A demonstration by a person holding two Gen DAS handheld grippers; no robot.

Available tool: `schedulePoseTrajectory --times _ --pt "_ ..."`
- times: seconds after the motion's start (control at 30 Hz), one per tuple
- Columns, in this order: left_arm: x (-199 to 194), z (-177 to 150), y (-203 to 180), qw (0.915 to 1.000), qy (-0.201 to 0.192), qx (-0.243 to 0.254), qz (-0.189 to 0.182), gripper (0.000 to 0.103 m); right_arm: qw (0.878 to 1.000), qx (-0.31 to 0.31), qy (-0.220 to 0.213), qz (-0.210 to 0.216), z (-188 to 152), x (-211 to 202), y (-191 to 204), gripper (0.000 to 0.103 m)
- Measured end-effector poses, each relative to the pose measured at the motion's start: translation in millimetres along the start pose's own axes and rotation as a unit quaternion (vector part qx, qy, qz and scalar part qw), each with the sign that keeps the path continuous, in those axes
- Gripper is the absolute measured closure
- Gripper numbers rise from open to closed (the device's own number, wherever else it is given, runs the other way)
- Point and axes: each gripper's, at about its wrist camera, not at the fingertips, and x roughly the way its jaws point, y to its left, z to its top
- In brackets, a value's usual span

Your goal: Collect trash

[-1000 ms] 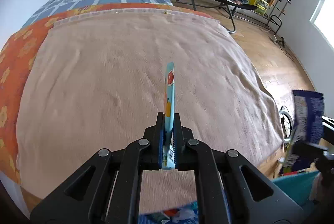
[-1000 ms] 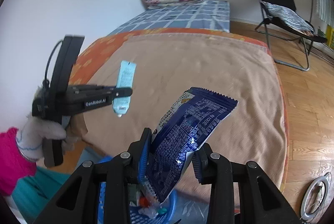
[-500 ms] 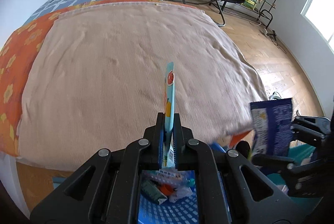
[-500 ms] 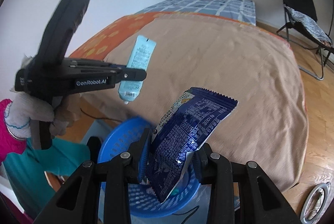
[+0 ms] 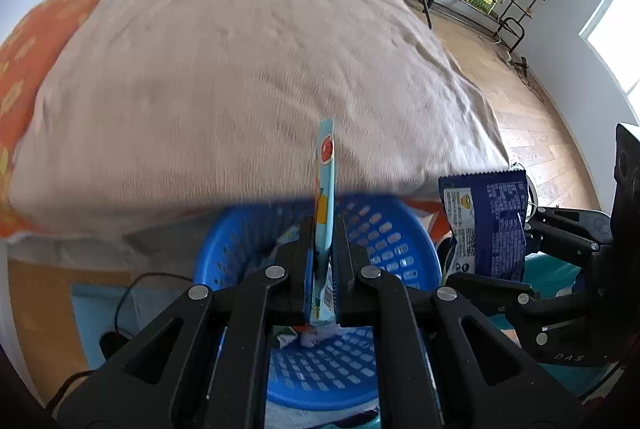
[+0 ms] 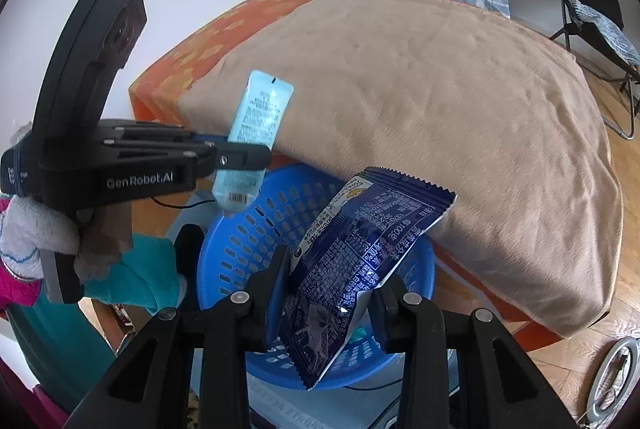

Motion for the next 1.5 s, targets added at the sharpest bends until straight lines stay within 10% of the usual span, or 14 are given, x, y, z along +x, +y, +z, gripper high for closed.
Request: schedulePoseTrajectory --times 0.6,0.8,0.97,1.5 --pt "10 -22 11 0.9991 0.025 -0.033 0.005 0.098 0.999 -0.012 0.037 0.007 -11 23 10 0.063" --pt "10 -22 14 0.9988 0.028 -0.039 0.011 0.097 0.999 -0.013 0.03 0.0 -12 21 12 0.032" --pt "8 -22 18 0.9984 0.021 -0.047 0.025 0.054 0.999 -0.015 0.031 -0.01 -12 21 11 0.022" --pt "5 -12 22 0.9973 0.017 -0.052 0.049 0.044 0.999 0.004 0.01 -0.047 -2 12 1 0.012"
